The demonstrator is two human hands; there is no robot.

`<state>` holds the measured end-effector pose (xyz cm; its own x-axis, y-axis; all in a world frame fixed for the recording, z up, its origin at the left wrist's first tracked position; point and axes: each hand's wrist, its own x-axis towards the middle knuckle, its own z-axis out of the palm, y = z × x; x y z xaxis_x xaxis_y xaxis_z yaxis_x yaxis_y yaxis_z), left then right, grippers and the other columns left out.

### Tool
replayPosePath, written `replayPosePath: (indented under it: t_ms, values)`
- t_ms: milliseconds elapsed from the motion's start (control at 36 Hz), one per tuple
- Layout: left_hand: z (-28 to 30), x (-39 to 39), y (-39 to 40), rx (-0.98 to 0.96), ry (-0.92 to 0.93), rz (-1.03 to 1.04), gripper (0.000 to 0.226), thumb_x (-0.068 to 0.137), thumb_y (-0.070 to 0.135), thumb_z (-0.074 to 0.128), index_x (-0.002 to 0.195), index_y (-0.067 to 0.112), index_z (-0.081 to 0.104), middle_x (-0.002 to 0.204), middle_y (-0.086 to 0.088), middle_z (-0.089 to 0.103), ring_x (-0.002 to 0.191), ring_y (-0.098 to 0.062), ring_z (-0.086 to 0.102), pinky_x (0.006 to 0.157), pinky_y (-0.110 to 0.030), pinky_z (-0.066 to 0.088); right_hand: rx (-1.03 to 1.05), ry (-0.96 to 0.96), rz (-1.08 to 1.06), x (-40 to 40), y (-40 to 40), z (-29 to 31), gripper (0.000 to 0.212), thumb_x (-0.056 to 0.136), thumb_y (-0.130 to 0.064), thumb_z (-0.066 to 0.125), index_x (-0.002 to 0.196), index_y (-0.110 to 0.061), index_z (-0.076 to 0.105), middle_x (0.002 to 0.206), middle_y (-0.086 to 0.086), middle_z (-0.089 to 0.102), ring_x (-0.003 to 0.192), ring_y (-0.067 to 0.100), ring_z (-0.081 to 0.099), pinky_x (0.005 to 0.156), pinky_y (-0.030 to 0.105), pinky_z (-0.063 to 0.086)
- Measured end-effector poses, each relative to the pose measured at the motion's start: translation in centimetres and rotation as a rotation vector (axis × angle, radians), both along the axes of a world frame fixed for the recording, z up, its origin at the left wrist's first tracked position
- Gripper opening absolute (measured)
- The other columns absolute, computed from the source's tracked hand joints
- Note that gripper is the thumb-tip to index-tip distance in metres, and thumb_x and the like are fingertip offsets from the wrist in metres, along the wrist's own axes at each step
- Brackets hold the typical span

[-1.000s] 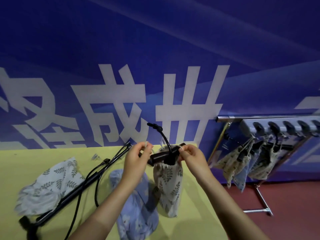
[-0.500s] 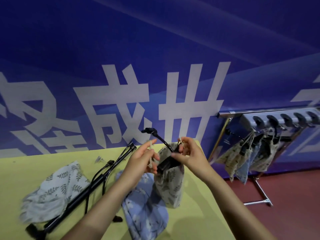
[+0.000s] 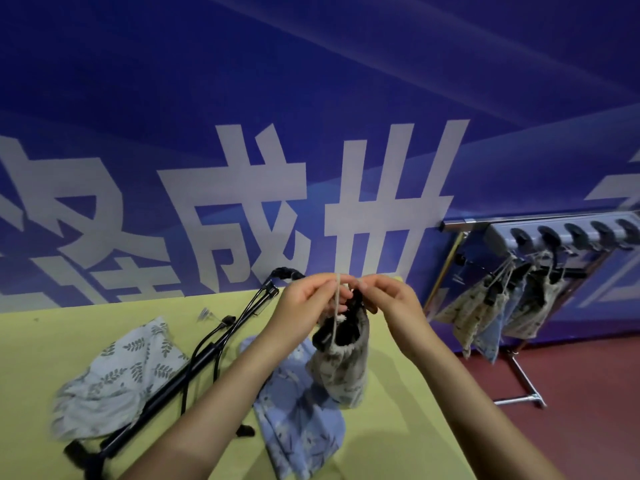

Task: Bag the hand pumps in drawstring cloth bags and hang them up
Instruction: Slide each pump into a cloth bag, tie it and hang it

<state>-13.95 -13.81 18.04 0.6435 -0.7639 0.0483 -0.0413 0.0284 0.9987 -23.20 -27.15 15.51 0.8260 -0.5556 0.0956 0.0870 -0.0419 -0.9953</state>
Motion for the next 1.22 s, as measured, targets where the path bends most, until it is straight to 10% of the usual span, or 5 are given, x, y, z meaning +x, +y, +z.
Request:
replayPosePath:
  t_ms: [361, 472, 639, 1028, 1222]
  values:
    - [-1.0, -2.5, -6.4, -0.122, -0.082, 0.080, 0.037, 0.097, 0.002, 0.047, 0.110, 0.029, 0.070, 0.075, 0.017, 0.051, 0.073, 0.004, 0.054, 0.076, -0.016, 0.043, 0.077, -0.066, 0.044, -3.4, -2.5, 1.5, 0.017, 0.092, 0.001, 0.056, 0.101, -0.006, 0.068, 0.090, 0.003, 0.072, 0.087, 0.011, 0.066, 0.078, 0.020, 0.049]
    - [-1.7, -3.9, -9.4, -0.112, 0.058, 0.024, 0.032, 0.099, 0.014, 0.047, 0.108, 0.029, 0.074, 0.104, 0.000, 0.066, 0.103, -0.012, 0.064, 0.092, -0.029, 0.049, 0.041, -0.020, -0.001, -4.6, -4.5, 1.2, 0.011, 0.091, -0.009, 0.062, 0.095, -0.001, 0.070, 0.087, 0.007, 0.071, 0.083, 0.013, 0.066, 0.076, 0.020, 0.049]
    - [-2.0, -6.5, -15.5, -0.105, 0.212, 0.045, 0.032, 0.098, 0.014, 0.047, 0.091, 0.017, 0.078, 0.067, -0.001, 0.040, 0.061, -0.012, 0.038, 0.062, -0.026, 0.035, 0.127, 0.009, -0.046, -7.2, -10.8, 0.1, 0.018, 0.089, -0.015, 0.062, 0.073, -0.009, 0.067, 0.073, 0.006, 0.069, 0.072, 0.013, 0.065, 0.071, 0.020, 0.049]
    - [-6.2, -15.4, -34.3, 0.028, -0.506, 0.144, 0.017, 0.086, 0.031, 0.053, 0.099, 0.040, 0.057, 0.085, 0.002, 0.058, 0.078, -0.007, 0.055, 0.073, -0.020, 0.045, 0.727, -0.301, 0.289, -14.7, -32.3, -2.7, 0.028, 0.078, -0.020, 0.072, 0.088, -0.005, 0.050, 0.052, -0.008, 0.030, 0.036, -0.001, 0.026, 0.035, 0.013, 0.025]
    - [-6.3, -19.4, -40.1, 0.057, -0.500, 0.278, 0.010, 0.086, 0.023, 0.057, 0.094, 0.028, 0.060, 0.079, 0.008, 0.057, 0.074, -0.006, 0.056, 0.066, -0.011, 0.040, -0.256, 0.176, 0.197, -19.9, -39.1, -1.5, 0.018, 0.095, -0.012, 0.057, 0.077, -0.011, 0.056, 0.058, -0.005, 0.046, 0.053, 0.005, 0.040, 0.053, 0.020, 0.031]
